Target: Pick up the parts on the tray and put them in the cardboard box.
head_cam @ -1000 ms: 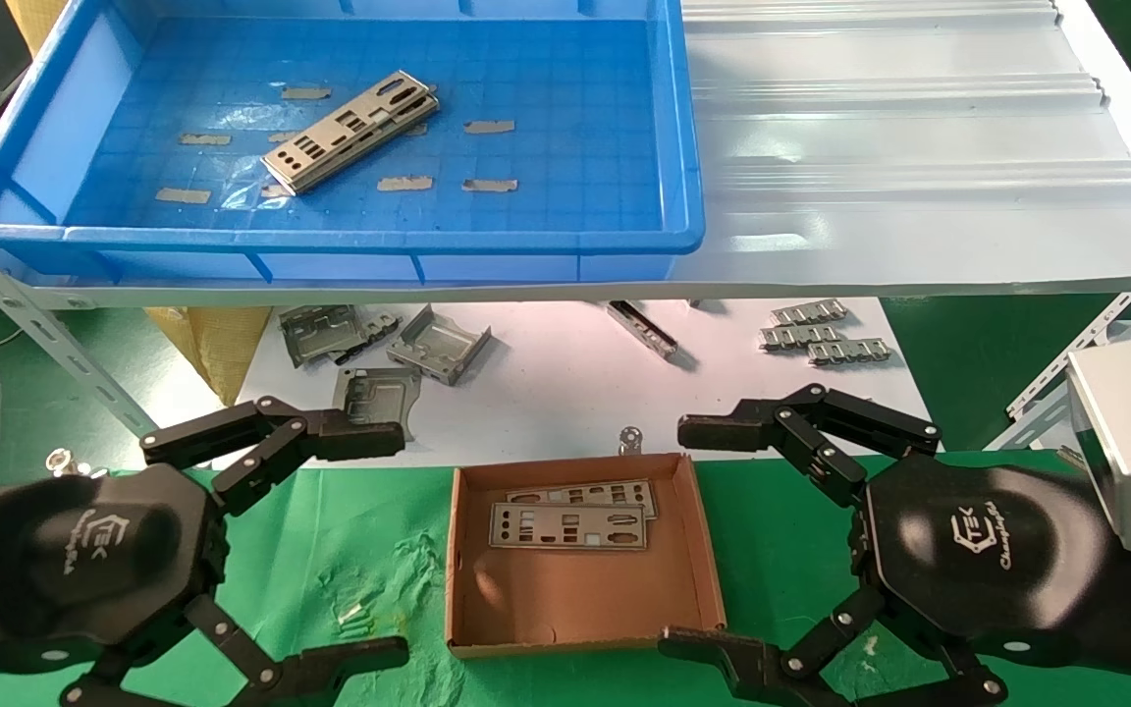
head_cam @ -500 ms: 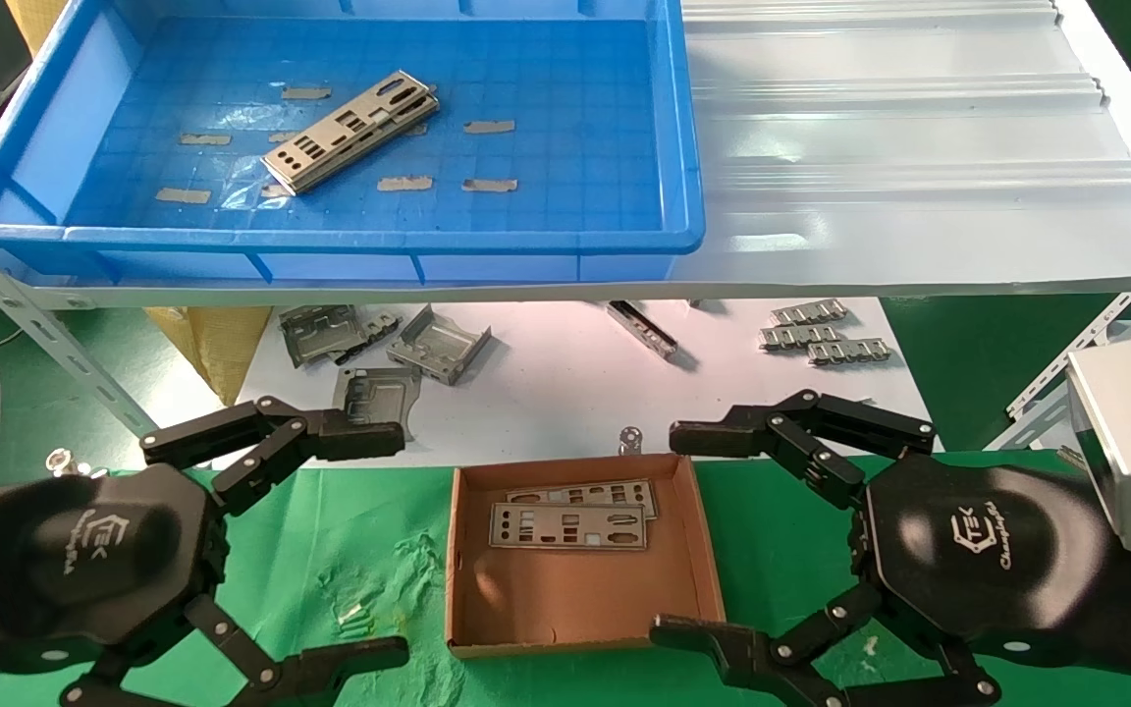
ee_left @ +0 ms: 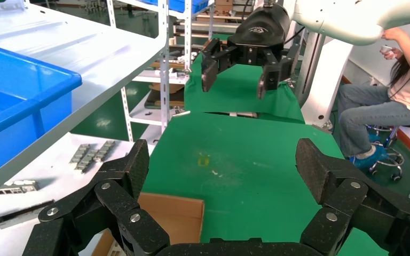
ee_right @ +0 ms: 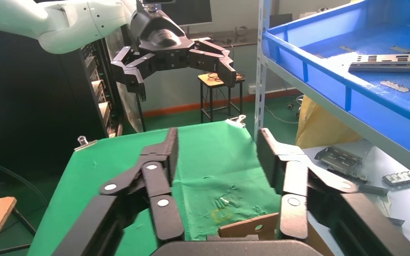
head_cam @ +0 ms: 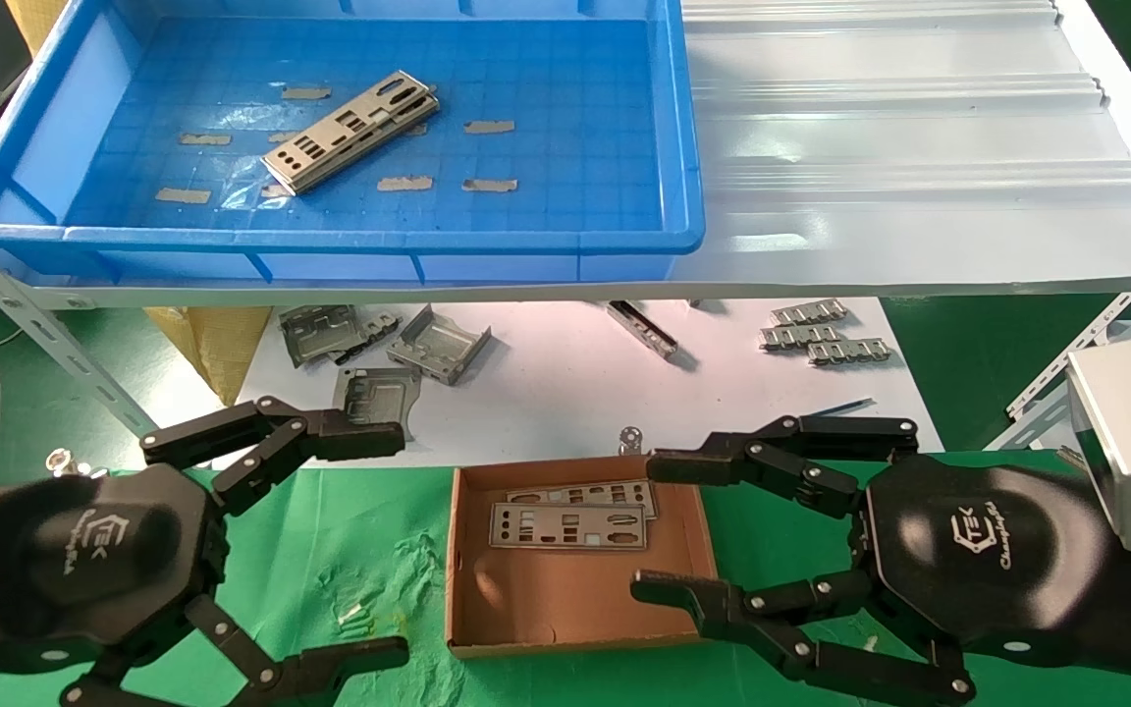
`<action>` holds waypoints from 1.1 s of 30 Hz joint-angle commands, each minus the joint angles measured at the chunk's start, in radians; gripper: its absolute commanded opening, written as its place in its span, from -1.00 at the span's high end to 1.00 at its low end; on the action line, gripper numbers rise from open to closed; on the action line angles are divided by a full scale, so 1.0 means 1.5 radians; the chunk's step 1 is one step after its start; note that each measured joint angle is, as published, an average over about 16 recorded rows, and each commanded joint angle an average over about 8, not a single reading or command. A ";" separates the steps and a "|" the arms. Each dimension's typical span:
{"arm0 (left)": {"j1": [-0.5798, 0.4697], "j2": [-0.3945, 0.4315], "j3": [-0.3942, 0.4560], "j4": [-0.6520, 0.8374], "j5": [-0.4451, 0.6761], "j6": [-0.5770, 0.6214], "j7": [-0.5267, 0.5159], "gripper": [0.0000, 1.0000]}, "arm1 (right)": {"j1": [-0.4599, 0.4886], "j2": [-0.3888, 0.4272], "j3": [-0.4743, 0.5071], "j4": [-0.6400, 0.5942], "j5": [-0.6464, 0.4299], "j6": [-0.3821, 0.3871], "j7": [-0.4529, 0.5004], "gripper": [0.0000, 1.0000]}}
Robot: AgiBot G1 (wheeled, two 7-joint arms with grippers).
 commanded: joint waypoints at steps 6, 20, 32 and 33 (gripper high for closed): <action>0.000 0.000 0.000 0.000 0.000 0.000 0.000 -1.00 | 0.000 0.000 0.000 0.000 0.000 0.000 0.000 1.00; 0.000 0.000 0.000 0.000 0.000 0.000 0.000 -1.00 | 0.000 0.000 0.000 0.000 0.000 0.000 0.000 1.00; -0.001 0.000 0.000 0.000 0.000 0.000 0.000 -1.00 | 0.000 0.000 0.000 0.000 0.000 0.000 0.000 1.00; -0.002 0.000 0.000 0.000 0.000 0.000 0.000 -1.00 | 0.000 0.000 0.000 0.000 0.000 0.000 0.000 1.00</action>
